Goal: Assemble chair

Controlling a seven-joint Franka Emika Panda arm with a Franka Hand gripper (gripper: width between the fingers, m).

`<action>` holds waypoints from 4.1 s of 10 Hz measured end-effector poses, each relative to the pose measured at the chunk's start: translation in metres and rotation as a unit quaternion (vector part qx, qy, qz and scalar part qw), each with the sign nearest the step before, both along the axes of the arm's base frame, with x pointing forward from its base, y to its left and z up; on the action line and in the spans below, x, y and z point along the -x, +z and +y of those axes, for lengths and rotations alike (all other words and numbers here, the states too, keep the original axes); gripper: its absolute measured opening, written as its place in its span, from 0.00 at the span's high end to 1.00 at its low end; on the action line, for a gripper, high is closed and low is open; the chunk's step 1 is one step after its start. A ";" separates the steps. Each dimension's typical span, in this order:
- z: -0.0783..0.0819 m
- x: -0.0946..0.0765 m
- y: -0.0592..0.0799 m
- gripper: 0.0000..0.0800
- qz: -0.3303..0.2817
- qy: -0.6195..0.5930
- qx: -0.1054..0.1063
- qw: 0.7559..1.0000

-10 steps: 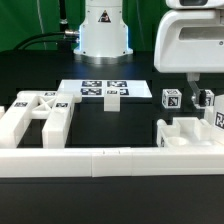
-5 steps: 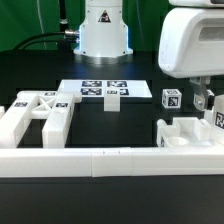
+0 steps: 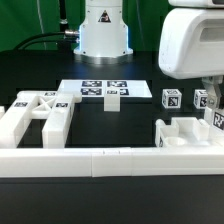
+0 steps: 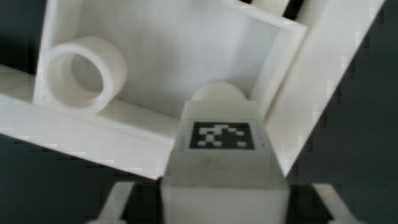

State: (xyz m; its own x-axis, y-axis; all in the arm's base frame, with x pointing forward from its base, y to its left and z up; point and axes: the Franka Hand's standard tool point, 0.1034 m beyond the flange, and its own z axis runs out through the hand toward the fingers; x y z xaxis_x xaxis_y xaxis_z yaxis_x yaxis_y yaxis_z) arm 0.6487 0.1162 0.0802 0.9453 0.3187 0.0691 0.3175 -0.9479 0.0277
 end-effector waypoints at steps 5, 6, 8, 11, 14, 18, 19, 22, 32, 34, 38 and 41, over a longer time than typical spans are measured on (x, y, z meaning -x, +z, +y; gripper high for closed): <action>0.001 -0.001 0.000 0.64 -0.003 -0.205 -0.025 0.978; 0.000 -0.001 0.000 0.64 -0.002 -0.278 -0.039 0.960; 0.002 0.001 -0.001 0.64 0.000 -0.416 -0.049 0.908; 0.006 0.002 -0.001 0.64 0.001 -0.568 -0.053 0.821; 0.006 0.002 -0.001 0.64 0.005 -0.626 -0.061 0.778; 0.008 0.003 0.001 0.21 0.008 -0.552 -0.053 0.832; 0.009 0.001 0.003 0.21 0.006 -0.519 -0.050 0.853; 0.008 0.001 0.001 0.19 0.004 -0.420 -0.043 0.906; 0.004 0.003 -0.003 0.19 0.001 -0.015 0.003 1.000; 0.004 0.003 -0.003 0.31 0.001 -0.002 0.003 1.000; 0.004 0.003 -0.003 0.64 0.001 -0.015 0.002 1.000; 0.004 0.003 -0.003 0.64 -0.001 -0.147 -0.011 0.989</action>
Offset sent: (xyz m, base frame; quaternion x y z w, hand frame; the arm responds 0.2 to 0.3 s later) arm -0.0044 0.0011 -0.0031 0.0146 0.0169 0.2807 0.9595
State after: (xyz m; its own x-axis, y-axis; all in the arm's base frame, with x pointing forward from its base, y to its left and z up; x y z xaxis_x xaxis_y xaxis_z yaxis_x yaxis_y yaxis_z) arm 0.6456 0.1206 0.0769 0.9968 0.0289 0.0745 0.0285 -0.9996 0.0071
